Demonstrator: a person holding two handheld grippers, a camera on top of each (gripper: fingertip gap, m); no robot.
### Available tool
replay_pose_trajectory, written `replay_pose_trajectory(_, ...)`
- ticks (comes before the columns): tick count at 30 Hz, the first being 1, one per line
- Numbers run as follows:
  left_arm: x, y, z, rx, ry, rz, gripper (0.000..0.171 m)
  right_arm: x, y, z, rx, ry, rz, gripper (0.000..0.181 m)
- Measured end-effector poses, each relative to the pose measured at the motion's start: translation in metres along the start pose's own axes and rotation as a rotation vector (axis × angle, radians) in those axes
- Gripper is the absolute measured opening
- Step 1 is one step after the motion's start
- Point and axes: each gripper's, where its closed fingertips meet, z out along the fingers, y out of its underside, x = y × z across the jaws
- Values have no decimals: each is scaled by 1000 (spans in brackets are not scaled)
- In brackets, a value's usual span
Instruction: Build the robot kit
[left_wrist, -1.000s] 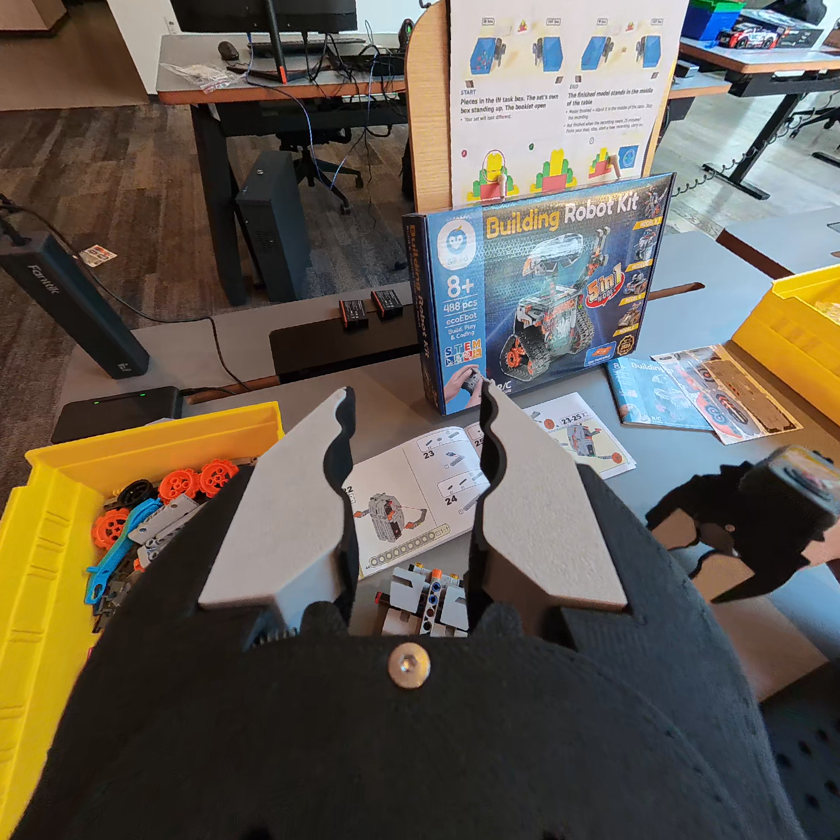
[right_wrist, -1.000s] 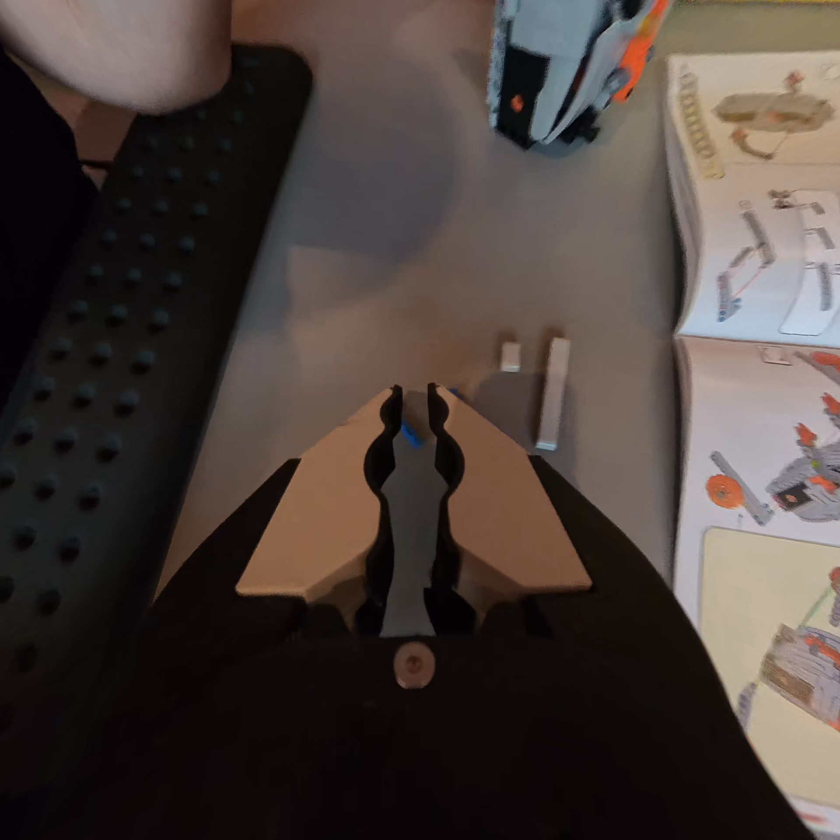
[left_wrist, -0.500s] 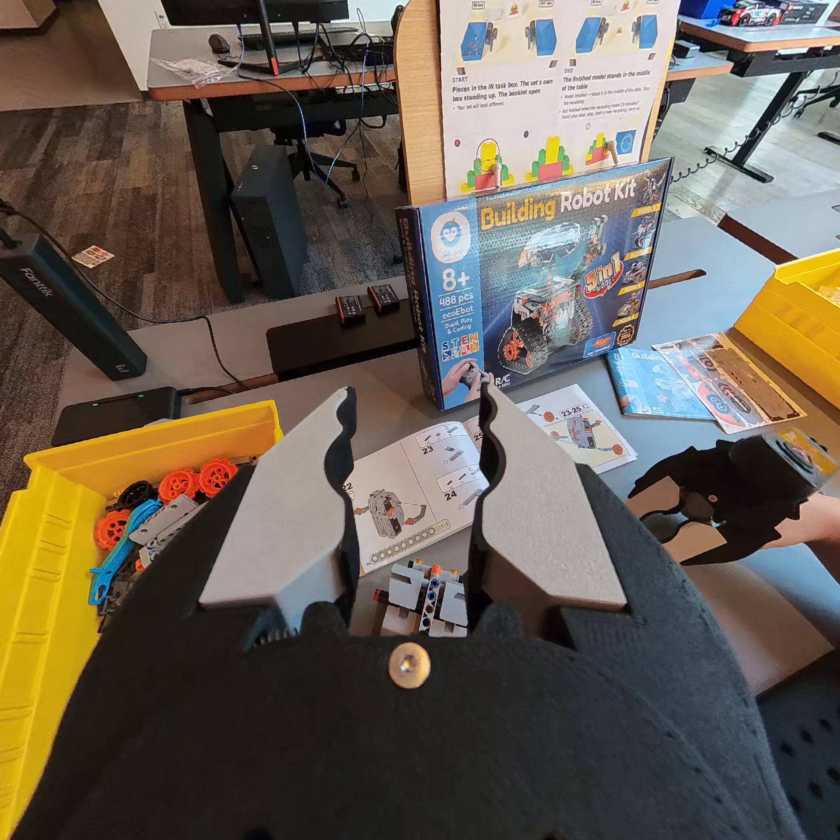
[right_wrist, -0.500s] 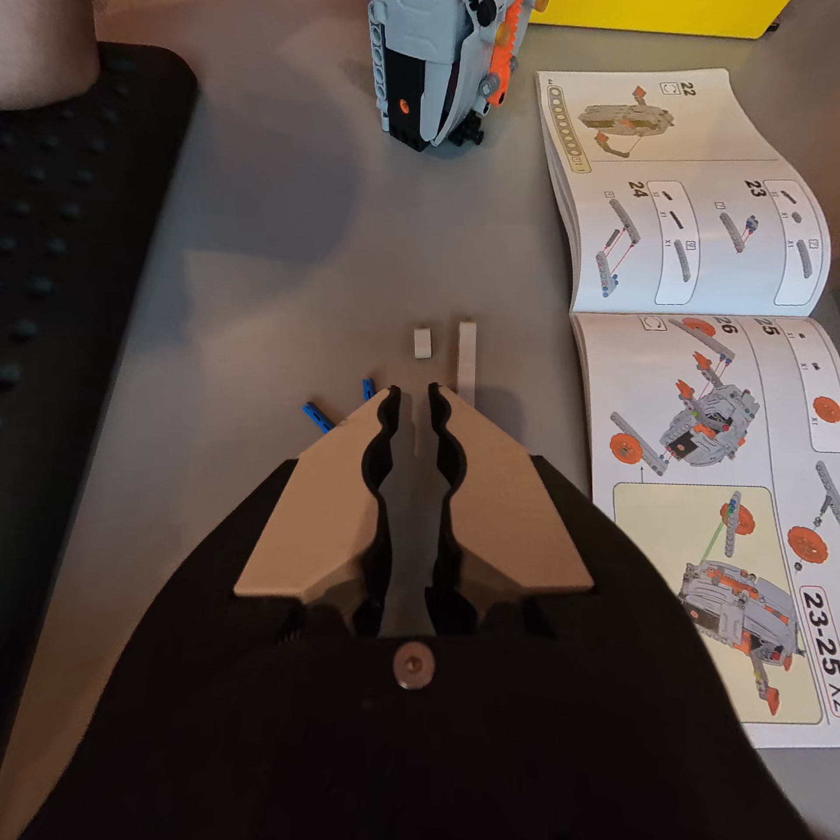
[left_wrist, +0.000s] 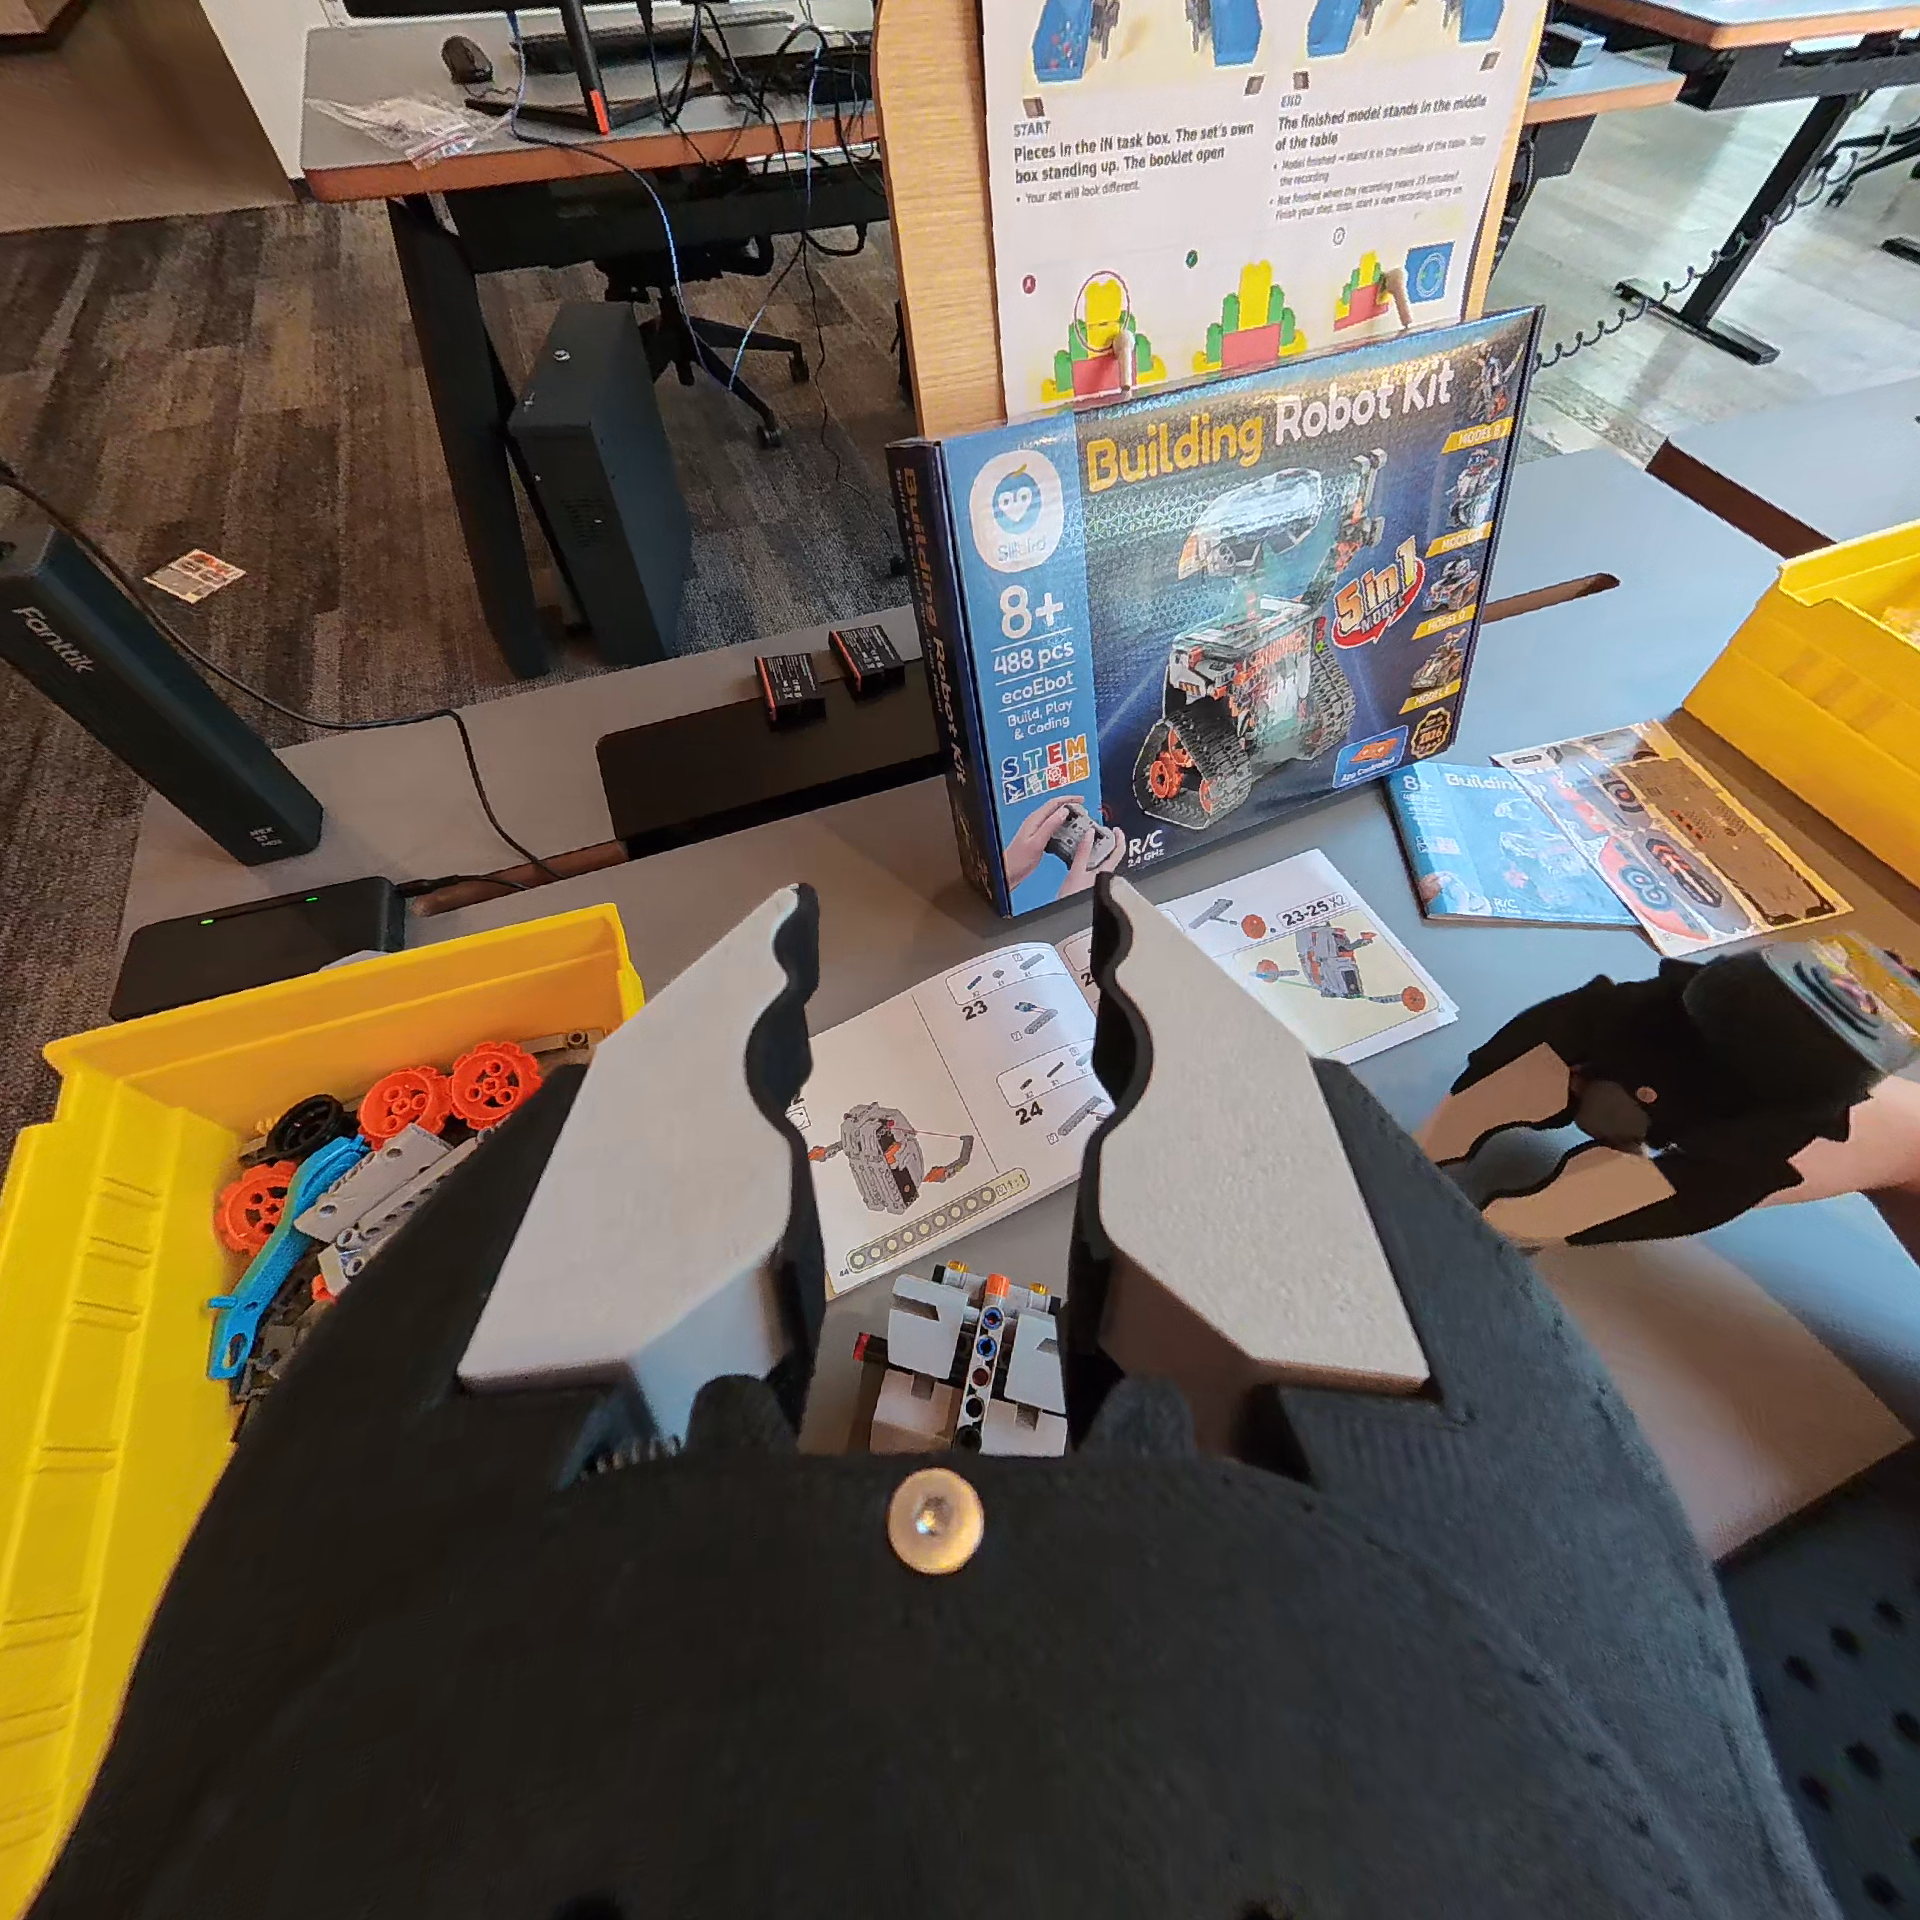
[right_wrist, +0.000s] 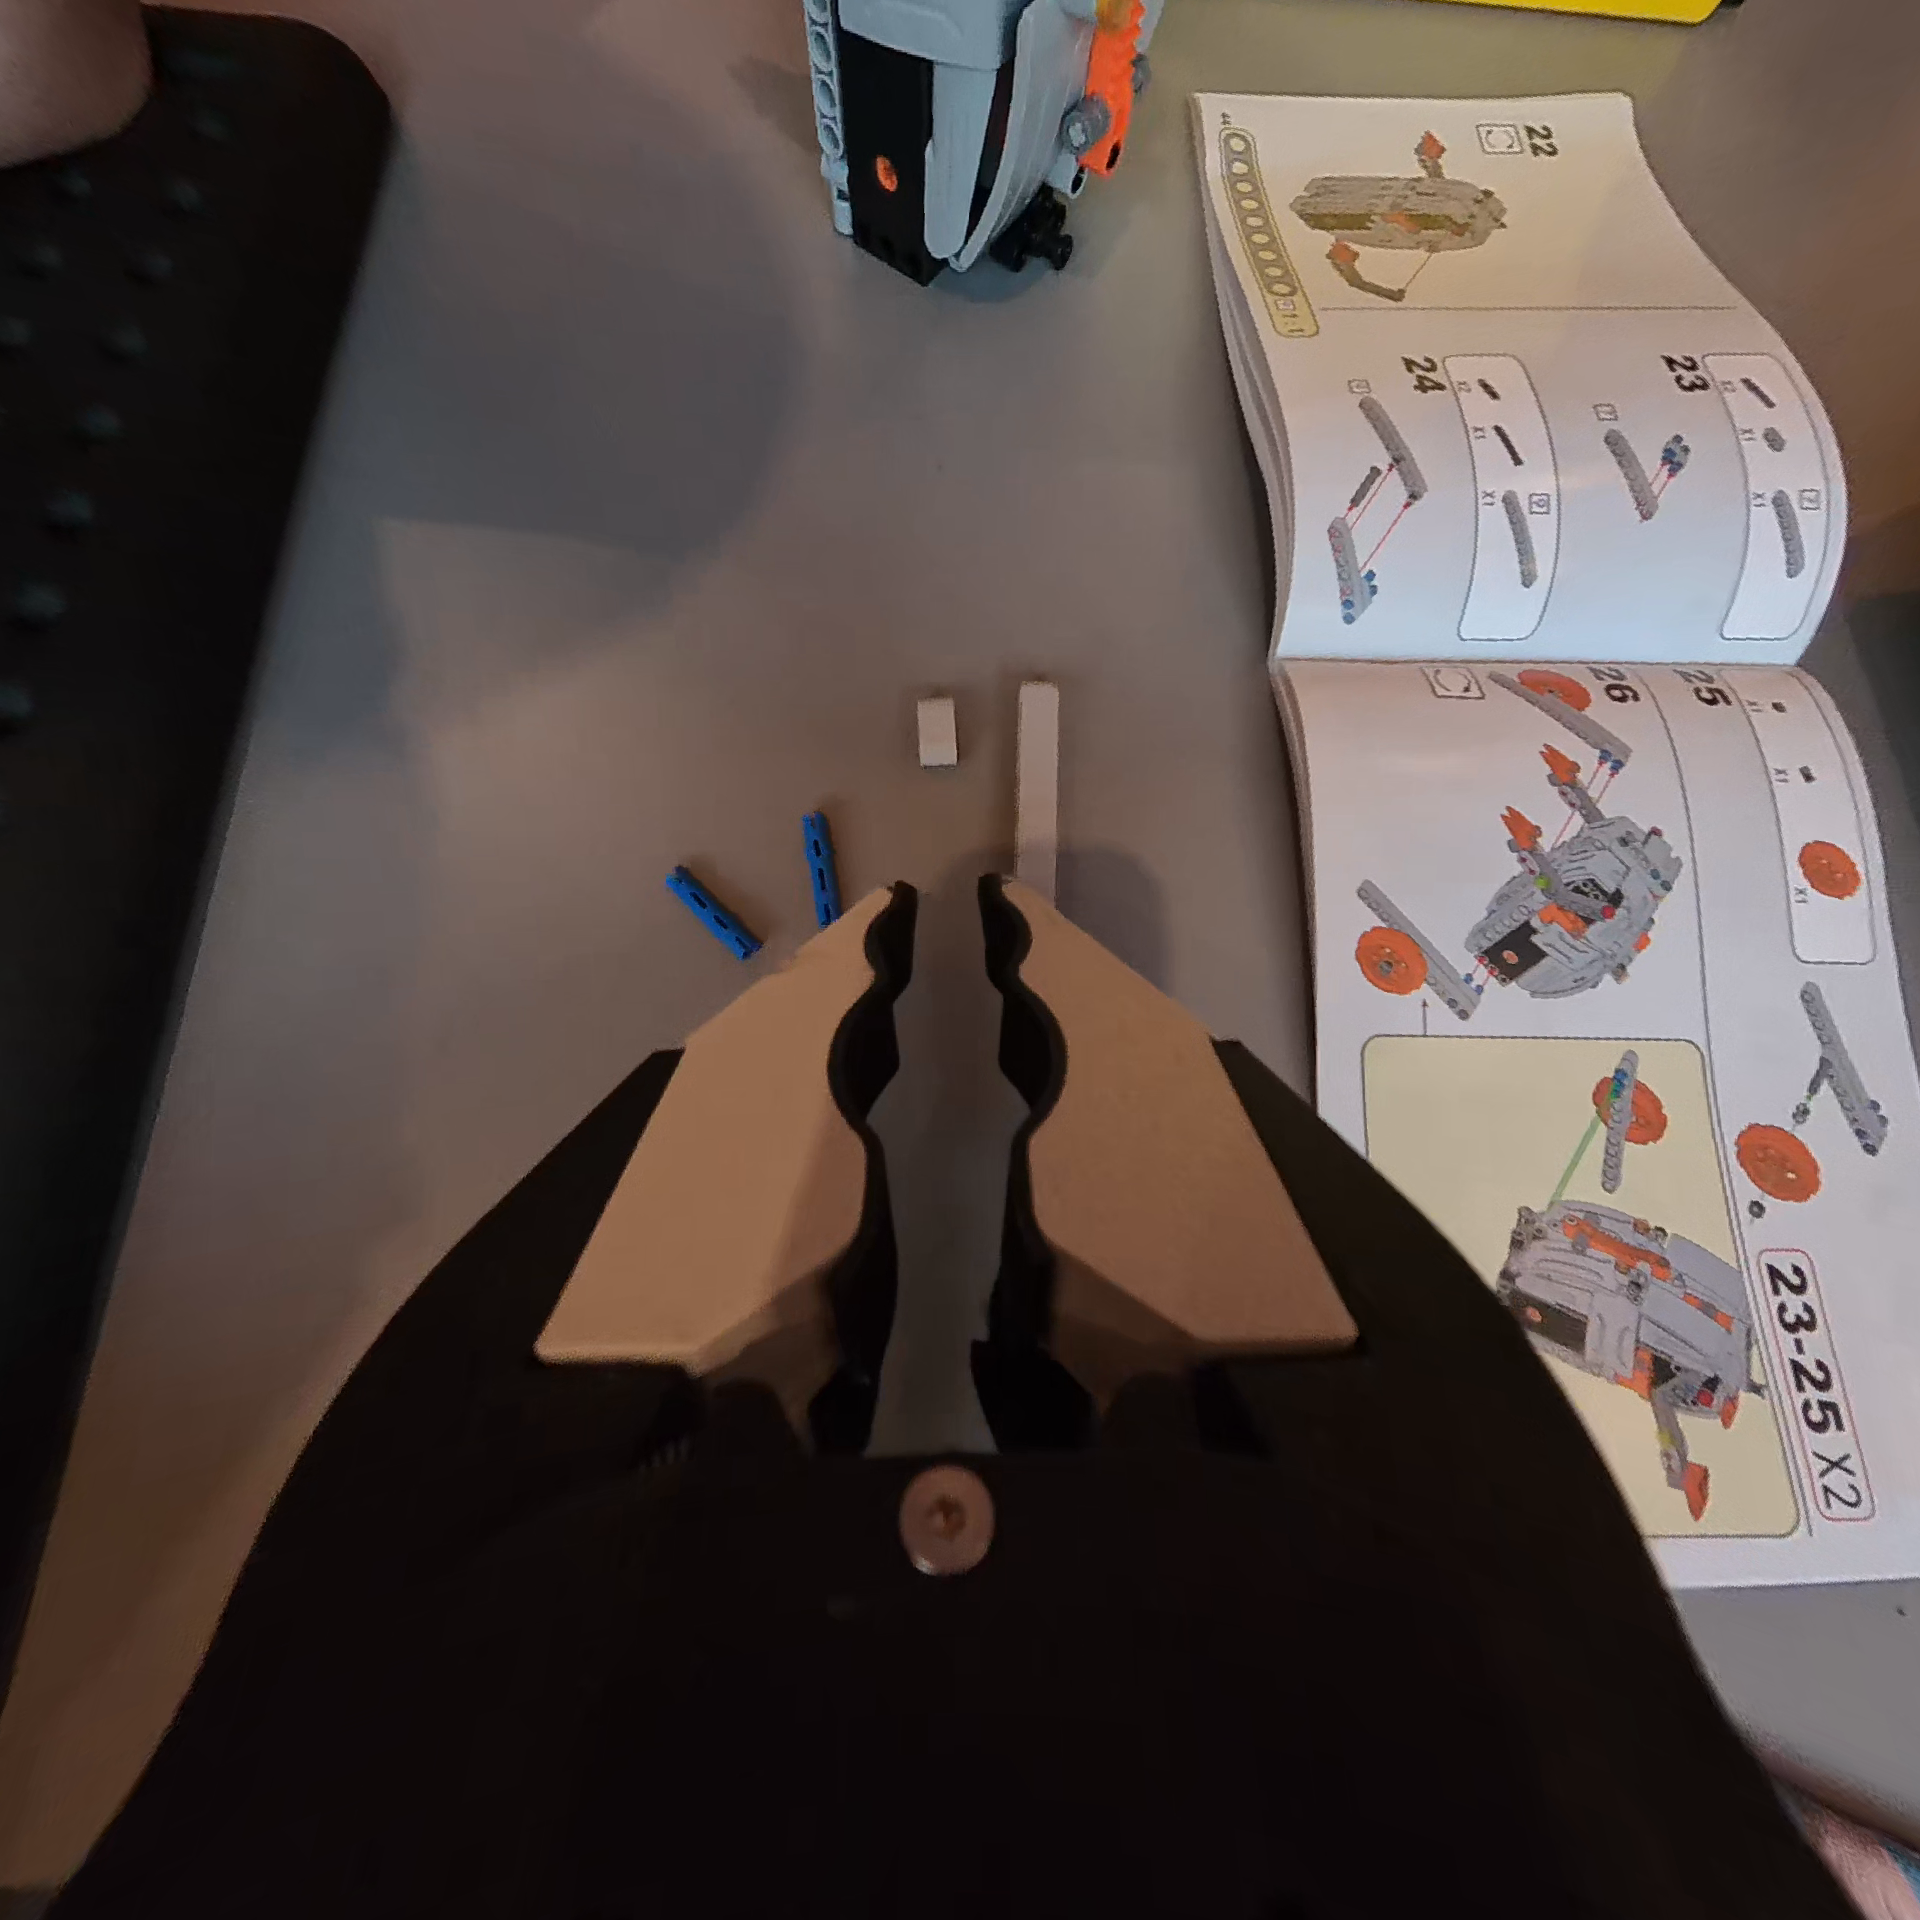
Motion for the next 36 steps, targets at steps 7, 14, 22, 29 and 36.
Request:
replay_pose_trajectory(7,3,2,1,-16,10,17,49,-8,-3,1,14,-47,3,8)
replay_pose_trajectory(14,5,6,3,-39,7,35,49,-11,0,5,-11,-56,-1,8)
replay_pose_trajectory(22,7,7,5,-49,9,39,49,-3,-24,22,72,6,-10,11)
replay_pose_trajectory(29,7,9,6,-61,4,45,49,-5,-19,34,29,-2,-9,15)
replay_pose_trajectory(36,9,10,9,-73,-6,67,45,-5,-21,35,48,-40,95,7)
